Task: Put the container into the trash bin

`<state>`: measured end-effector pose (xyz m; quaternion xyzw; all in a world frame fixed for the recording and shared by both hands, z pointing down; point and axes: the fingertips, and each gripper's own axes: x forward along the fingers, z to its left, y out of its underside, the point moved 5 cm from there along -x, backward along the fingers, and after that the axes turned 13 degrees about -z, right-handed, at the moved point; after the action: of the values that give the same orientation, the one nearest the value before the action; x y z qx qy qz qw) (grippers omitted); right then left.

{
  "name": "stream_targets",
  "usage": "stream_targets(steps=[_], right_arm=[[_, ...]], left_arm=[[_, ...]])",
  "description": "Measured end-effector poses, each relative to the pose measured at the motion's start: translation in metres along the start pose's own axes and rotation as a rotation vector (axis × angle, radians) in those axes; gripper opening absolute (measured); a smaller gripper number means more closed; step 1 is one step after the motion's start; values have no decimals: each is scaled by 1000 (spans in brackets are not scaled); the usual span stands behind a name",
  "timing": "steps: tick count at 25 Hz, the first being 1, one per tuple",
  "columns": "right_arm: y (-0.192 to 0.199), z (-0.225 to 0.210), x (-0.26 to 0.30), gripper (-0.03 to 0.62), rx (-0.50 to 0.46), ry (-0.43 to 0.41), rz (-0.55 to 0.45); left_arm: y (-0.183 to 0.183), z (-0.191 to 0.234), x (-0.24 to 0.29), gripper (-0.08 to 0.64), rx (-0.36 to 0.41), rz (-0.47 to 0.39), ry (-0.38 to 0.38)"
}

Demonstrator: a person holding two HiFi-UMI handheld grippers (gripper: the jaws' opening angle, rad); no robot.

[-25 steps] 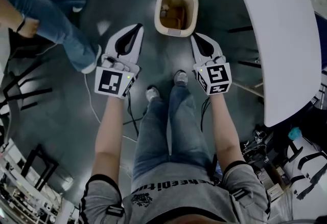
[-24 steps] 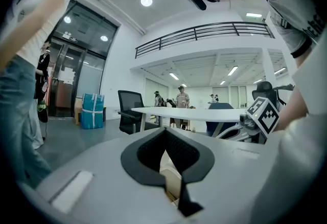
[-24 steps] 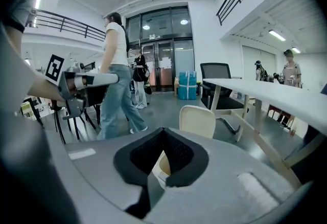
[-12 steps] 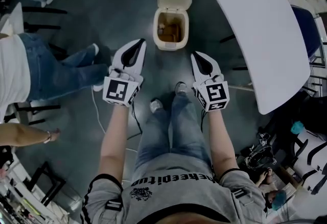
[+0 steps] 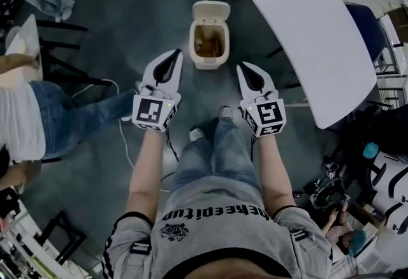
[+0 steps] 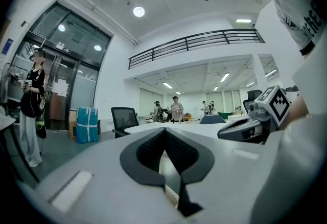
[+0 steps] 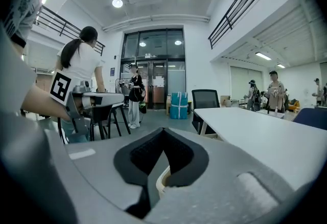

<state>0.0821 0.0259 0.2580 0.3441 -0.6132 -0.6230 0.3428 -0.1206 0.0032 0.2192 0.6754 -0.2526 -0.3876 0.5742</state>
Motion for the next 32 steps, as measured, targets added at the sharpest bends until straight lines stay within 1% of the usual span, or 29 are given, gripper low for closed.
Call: stream_targets(steps=[5, 10, 15, 22, 32], right_arm=[[-28, 7, -6, 0, -27, 6, -47], [-51, 14, -12, 0, -38, 13, -88], [-71, 19, -20, 2, -49, 17, -130], [-89, 26, -32, 0, -45, 32, -170], [-108, 39, -39, -5, -58, 22, -207]], left_arm=[[-26, -4, -5, 5, -9, -31, -5], [-47, -7, -13, 5, 4, -54, -6], [-60, -9, -19, 5, 11, -90, -13], [-75, -19, -30, 5, 7, -118, -4], [-96, -22, -40, 5, 43, -135, 8]])
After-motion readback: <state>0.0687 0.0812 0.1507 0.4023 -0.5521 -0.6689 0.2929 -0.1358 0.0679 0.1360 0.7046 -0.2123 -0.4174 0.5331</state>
